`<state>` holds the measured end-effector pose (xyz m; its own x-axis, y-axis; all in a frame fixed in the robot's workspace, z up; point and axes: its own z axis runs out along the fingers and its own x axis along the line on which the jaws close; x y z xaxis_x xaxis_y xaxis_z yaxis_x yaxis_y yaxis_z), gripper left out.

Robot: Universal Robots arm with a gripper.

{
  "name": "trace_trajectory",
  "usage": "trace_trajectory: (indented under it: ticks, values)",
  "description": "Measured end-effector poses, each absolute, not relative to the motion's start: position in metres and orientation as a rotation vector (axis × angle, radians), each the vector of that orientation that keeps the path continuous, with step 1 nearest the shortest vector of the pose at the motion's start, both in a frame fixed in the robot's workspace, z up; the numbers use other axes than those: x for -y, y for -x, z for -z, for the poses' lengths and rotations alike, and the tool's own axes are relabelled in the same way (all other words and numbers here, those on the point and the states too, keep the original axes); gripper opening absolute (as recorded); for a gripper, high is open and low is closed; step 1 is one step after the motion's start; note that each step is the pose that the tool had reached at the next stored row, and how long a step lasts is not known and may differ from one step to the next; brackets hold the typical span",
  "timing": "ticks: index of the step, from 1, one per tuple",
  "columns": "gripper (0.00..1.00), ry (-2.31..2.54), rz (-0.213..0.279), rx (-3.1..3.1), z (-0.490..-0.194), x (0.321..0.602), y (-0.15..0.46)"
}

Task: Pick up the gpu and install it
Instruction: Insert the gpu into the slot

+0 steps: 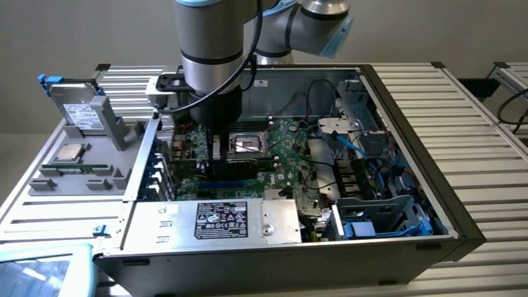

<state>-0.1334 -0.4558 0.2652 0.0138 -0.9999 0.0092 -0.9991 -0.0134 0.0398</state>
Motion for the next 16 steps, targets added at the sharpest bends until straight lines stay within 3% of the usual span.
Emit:
trace_trajectory:
  ticks: [16]
  values:
    - [0.28,-2.211,0.033,2.182,-0.2608,0.4535,0.1333]
